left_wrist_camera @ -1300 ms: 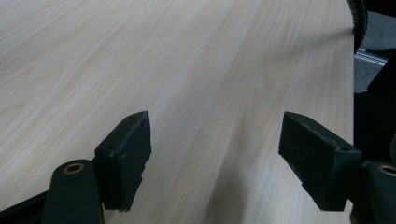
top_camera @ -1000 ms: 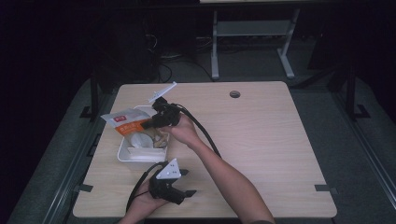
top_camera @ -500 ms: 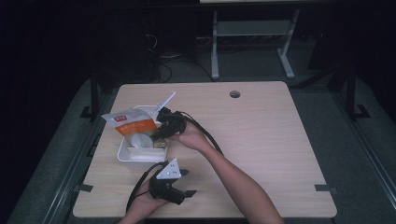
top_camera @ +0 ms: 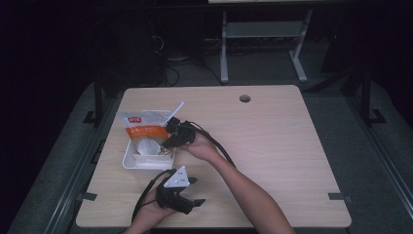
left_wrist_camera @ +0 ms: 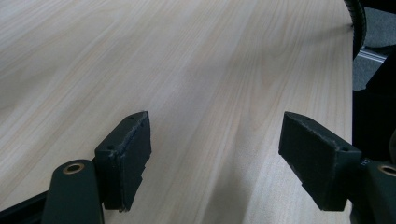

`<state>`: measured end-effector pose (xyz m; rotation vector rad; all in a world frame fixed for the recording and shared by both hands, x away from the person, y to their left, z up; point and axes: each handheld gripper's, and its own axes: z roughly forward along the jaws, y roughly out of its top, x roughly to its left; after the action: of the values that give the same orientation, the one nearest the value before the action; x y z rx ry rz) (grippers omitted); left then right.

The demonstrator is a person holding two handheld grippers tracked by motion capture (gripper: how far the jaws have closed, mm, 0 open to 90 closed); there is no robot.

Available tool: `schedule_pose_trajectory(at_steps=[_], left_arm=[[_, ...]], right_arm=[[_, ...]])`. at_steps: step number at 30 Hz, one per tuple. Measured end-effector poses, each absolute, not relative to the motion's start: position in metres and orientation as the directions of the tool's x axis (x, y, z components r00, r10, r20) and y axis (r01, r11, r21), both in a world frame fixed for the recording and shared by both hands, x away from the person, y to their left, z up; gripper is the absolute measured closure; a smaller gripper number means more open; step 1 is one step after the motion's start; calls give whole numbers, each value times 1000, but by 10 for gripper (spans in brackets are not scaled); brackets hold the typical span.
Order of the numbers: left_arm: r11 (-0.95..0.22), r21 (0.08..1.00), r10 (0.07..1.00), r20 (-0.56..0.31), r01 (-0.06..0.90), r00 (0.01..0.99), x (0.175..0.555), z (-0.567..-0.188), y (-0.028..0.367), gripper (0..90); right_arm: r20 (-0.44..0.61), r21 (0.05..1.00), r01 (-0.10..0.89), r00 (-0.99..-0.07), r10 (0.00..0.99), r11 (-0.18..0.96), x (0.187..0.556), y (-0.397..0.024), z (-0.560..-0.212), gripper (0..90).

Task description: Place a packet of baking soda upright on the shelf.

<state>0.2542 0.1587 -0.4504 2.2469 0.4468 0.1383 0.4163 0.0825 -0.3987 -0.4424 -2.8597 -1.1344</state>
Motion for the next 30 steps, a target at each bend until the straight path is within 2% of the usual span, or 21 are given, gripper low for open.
schedule_pose_trajectory(at_steps=[7,11,14,20,30], left_arm=[[-603,750,360,-49,272,932,254,-451,157,249],[-605,749,358,-48,270,933,254,-451,158,249],[-604,749,359,-48,271,932,255,-451,158,249],[-603,751,360,-44,269,932,254,-451,158,249],[-605,749,361,-44,269,932,254,-451,157,249]], right_arm=[[150,667,289,-955,256,686,416,80,-403,865],[188,682,305,-951,244,665,417,78,-399,772],[189,697,307,-950,247,648,417,77,-396,755],[195,705,324,-944,268,630,419,76,-391,881],[220,700,344,-938,269,626,422,72,-399,889]])
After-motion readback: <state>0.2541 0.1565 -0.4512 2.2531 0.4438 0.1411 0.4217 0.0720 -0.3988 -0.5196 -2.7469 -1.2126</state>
